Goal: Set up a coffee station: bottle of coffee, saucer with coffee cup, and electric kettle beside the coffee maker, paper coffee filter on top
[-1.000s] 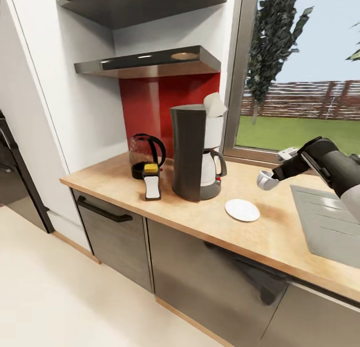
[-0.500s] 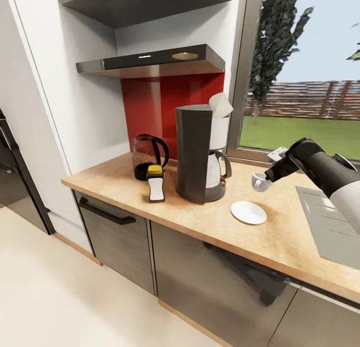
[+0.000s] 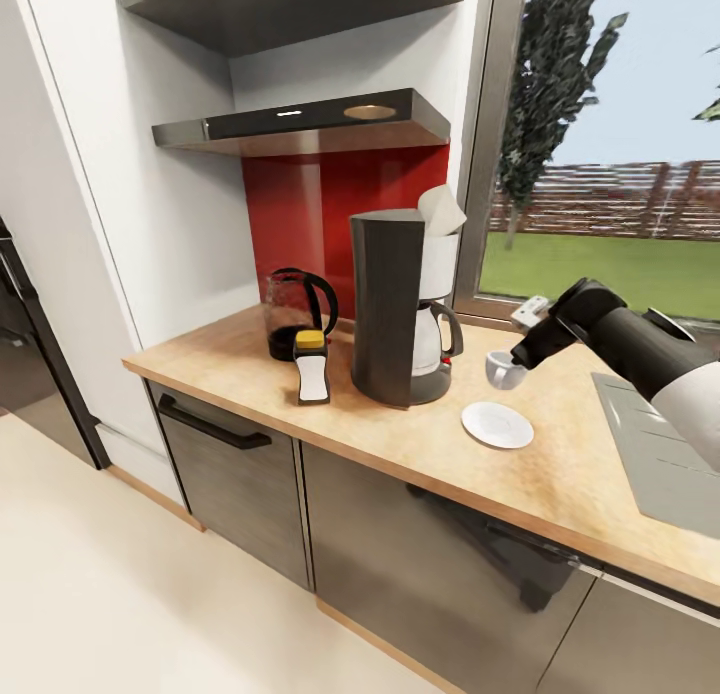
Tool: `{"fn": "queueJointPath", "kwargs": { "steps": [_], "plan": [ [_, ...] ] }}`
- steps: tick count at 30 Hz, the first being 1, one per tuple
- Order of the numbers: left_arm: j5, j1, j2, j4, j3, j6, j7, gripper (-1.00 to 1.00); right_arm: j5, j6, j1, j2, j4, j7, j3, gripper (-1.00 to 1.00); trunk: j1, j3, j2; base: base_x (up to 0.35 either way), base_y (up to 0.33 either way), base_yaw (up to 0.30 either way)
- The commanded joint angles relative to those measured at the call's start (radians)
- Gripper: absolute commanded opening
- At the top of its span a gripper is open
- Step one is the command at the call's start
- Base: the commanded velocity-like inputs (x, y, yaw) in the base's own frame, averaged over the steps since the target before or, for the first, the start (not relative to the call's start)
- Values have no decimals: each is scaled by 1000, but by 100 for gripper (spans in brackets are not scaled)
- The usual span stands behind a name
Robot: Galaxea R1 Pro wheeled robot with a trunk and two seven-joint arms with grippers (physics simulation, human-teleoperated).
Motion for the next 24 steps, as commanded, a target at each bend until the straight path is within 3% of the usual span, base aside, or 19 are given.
{"fn": "queueJointPath", "kwargs": {
  "steps": [1,15,24],
  "plan": [
    [-3,-1,0,0,8,9,-4,100,7,1,-1,0,-1,10,6,-100,0,-1,-1,0,0,0],
    [-3,-1,0,0,8,9,-4,100,6,1,16,-1,20,13,9,-100,0,-1,-1,0,0,0],
    [-3,-1,0,0,8,9,-4,100,6,0,38,-2,47,62,9,-100,0,-1,-1,0,0,0]
  ]
}}
